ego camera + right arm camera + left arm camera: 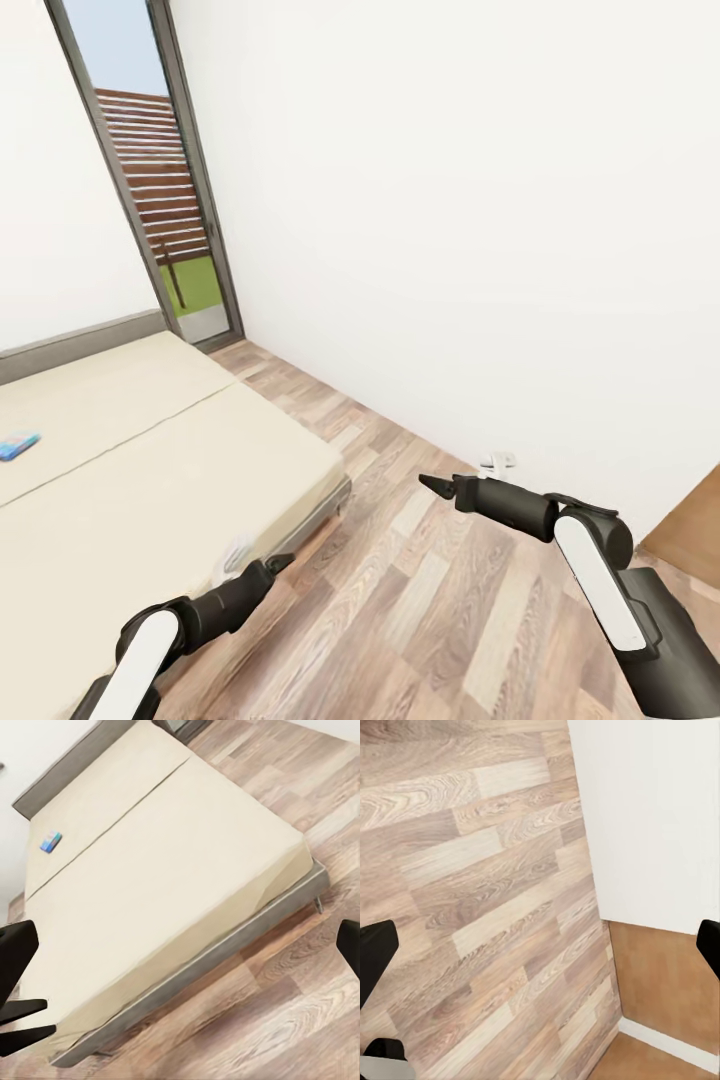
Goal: Put all the toys in the child's room - the three board games (two on the bed and one on the table), the two jigsaw puzzles on the table, and the tennis ball on the table - inside the toy box on the table in the child's room.
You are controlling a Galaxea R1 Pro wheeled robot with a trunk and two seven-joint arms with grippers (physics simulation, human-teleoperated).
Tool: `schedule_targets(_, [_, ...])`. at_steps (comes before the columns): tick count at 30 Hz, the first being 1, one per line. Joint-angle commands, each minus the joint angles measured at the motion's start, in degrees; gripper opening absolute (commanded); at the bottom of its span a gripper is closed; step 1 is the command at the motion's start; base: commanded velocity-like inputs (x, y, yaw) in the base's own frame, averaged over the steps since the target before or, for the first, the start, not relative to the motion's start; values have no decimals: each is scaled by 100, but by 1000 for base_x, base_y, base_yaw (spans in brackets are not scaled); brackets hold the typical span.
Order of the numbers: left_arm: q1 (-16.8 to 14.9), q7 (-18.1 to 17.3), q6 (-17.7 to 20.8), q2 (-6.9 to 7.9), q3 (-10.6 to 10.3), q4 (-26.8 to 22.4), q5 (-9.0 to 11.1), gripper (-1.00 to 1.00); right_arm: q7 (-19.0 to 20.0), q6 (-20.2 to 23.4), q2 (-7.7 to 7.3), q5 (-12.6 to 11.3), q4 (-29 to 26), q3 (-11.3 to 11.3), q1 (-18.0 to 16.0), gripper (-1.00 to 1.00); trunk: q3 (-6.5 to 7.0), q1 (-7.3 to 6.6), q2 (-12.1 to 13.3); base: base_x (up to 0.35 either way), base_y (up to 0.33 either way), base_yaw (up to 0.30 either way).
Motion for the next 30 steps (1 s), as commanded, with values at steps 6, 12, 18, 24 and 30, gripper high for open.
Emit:
schedule_targets(6, [-6, 56, 3, 5, -12, -3, 59, 100, 27, 18, -4, 24, -5, -4, -4, 100, -12, 4, -12, 40, 19, 299])
schedule_targets(12, [-6, 57, 3, 7, -11, -2, 59, 100, 27, 16, -3, 24, -5, -2, -4, 100, -12, 4, -12, 74, 105, 299])
schedule_targets(18, [-6, 57, 3, 8, -12, -2, 60, 100, 22, 12, -3, 24, -5, -5, -4, 100, -12, 4, -12, 77, 198, 299])
schedule_targets(24, [-6, 58, 3, 8, -8, -1, 60, 100, 15, 11, -6, 24, -5, -11, -4, 100, -12, 4, -12, 38, 250, 299])
schedule_targets(30, [-6, 58, 3, 8, -5, -1, 60, 100, 12, 10, -4, 24, -5, -13, -4, 100, -12, 4, -12, 16, 273, 299])
